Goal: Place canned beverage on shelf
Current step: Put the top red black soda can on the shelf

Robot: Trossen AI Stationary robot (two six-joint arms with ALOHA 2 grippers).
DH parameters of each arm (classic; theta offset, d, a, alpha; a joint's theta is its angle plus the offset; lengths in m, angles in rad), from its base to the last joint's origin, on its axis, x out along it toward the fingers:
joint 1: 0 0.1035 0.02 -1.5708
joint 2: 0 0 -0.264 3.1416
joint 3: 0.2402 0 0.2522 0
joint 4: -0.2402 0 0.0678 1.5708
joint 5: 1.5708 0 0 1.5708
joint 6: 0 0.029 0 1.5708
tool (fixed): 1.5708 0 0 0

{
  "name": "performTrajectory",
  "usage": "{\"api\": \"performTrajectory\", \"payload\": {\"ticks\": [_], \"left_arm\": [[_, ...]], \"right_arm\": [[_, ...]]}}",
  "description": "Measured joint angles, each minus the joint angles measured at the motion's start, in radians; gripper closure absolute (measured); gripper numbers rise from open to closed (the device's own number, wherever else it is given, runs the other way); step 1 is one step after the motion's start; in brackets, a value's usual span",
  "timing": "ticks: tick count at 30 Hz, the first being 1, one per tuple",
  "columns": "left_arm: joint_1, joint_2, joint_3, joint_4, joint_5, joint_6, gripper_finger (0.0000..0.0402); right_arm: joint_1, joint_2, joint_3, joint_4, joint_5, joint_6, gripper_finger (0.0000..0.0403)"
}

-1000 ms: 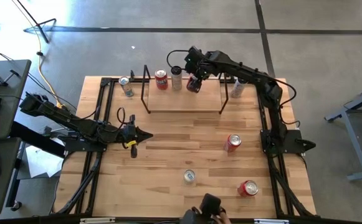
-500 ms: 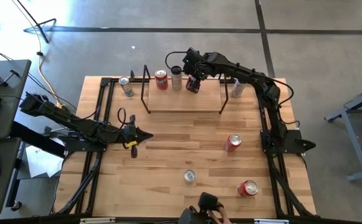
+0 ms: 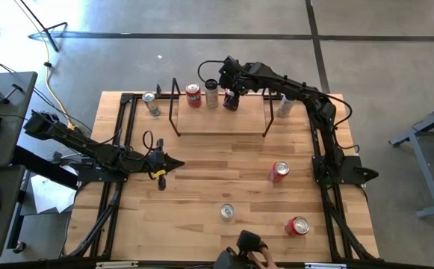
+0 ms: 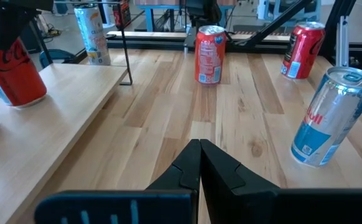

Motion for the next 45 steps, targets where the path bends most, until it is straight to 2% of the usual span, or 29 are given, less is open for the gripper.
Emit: {"api": "performTrajectory", "payload": {"ticks": [8, 12, 15, 19, 22, 23, 26, 31, 34, 39, 45], "left_arm": [[0.0, 0.0, 0.0, 0.014, 0.018, 0.016, 0.0401], [0.0, 0.0, 0.0, 0.01, 0.019, 0.014, 0.0402], [-0.006, 0.0, 0.0, 0.007, 0.018, 0.008, 0.0401], [-0.025, 0.0, 0.0, 0.009, 0.019, 0.008, 0.0401], [-0.04, 0.0, 0.0, 0.009, 0.018, 0.008, 0.0402], [-0.045, 0.0, 0.0, 0.009, 0.016, 0.008, 0.0401], [-0.059, 0.0, 0.0, 0.013, 0.01, 0.008, 0.0401], [-0.069, 0.0, 0.0, 0.018, -0.015, 0.016, 0.0401], [-0.068, 0.0, 0.0, 0.039, -0.016, 0.018, 0.0401], [-0.064, 0.0, 0.0, 0.058, -0.016, 0.036, 0.0401], [-0.064, 0.0, 0.0, 0.067, -0.017, 0.034, 0.0401]], "right_arm": [[0.03, -0.044, 0.038, 0.004, 0.013, -0.063, 0.0084], [0.052, -0.088, 0.067, -0.016, -0.002, -0.055, 0.0115], [0.062, -0.104, 0.067, -0.07, -0.035, -0.041, 0.0171], [0.068, -0.103, 0.065, -0.128, -0.033, -0.039, 0.0285], [0.075, -0.115, 0.005, -0.077, -0.034, -0.04, 0.0374], [0.077, -0.124, -0.033, -0.054, -0.036, -0.043, 0.0388], [0.089, -0.185, -0.196, 0.11, -0.038, -0.038, 0.0384], [0.113, -0.334, -0.555, 0.455, -0.037, 0.0, 0.04], [0.127, -0.439, -0.705, 0.612, -0.038, 0.051, 0.0398], [0.135, -0.487, -0.823, 0.638, 0.012, 0.118, 0.0402], [0.114, -0.419, -0.837, 0.628, 0.079, 0.127, 0.0403]]}}
